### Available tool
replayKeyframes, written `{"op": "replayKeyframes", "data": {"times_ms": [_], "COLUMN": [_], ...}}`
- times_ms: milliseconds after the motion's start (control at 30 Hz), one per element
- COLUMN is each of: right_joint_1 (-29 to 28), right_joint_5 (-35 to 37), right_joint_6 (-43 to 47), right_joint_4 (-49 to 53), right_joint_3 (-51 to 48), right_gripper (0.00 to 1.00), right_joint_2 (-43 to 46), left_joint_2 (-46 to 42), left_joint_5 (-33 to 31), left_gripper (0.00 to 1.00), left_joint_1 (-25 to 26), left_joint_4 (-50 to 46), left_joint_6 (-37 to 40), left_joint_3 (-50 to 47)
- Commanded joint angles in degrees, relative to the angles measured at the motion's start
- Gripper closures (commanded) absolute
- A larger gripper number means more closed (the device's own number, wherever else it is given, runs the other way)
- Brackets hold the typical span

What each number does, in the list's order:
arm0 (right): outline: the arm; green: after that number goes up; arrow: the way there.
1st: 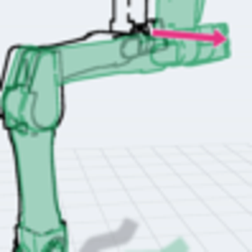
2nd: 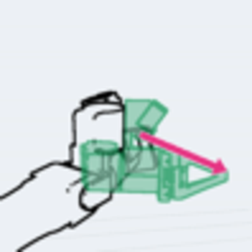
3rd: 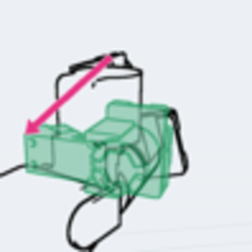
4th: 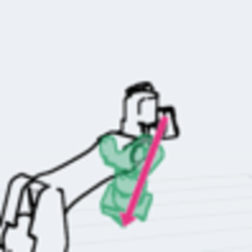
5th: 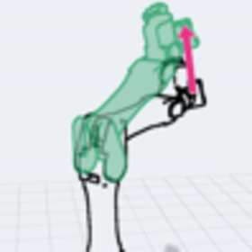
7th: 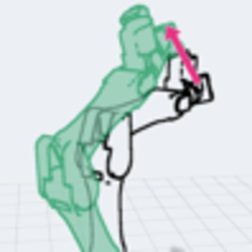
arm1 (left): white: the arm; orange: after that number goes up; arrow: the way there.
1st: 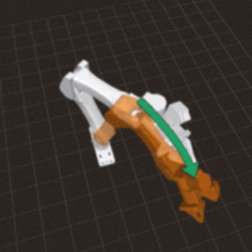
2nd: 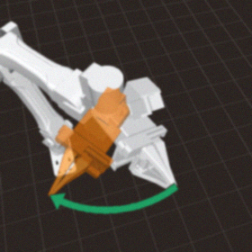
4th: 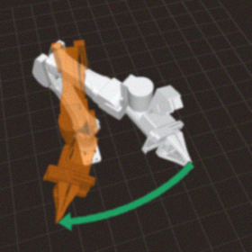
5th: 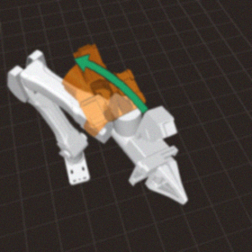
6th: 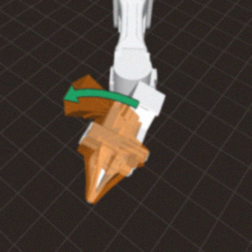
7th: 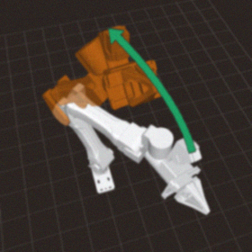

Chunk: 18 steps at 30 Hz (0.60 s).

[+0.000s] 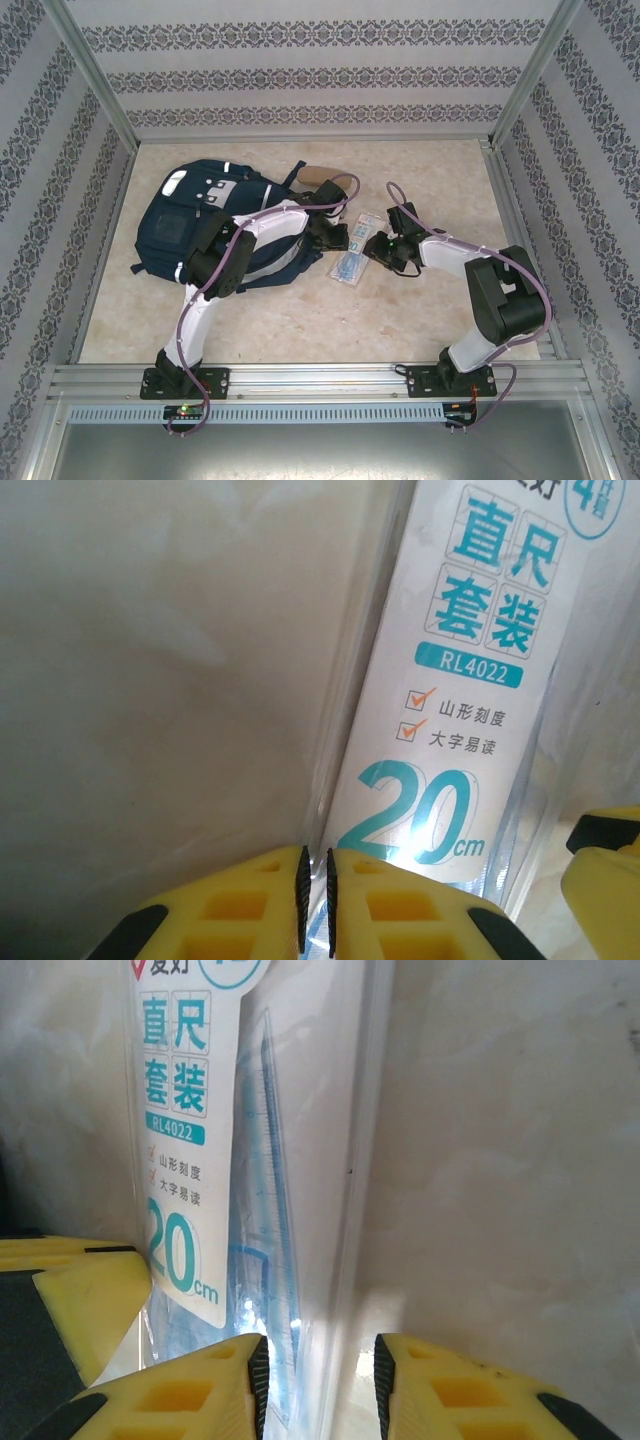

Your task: Pack the student bag

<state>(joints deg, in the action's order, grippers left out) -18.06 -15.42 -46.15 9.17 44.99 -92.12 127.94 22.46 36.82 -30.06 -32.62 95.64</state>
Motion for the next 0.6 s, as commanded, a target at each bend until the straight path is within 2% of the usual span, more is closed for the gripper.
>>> {"op": "replayKeyframes", "data": {"times_ms": [0,300,567], "right_joint_1": [0.75,-0.87,-3.59], "right_joint_5": [0.15,-6.87,-10.69], "right_joint_6": [1.12,0.32,-0.16], "right_joint_4": [1.05,-5.65,-8.2], "right_joint_3": [-0.36,2.56,5.35], "right_gripper": [0.63,0.64,0.64], "right_joint_2": [-1.48,-6.74,-5.71], "left_joint_2": [1.76,1.92,2.55], "left_joint_5": [-1.65,-0.12,0.71], "left_gripper": [0.84,0.84,0.84], "left_joint_1": [0.63,0.71,0.78], "left_joint_4": [-3.9,-3.2,-3.33], "left_joint_6": [0.01,0.01,0.27], "left_joint_3": [-1.94,-2.02,-1.52]}}
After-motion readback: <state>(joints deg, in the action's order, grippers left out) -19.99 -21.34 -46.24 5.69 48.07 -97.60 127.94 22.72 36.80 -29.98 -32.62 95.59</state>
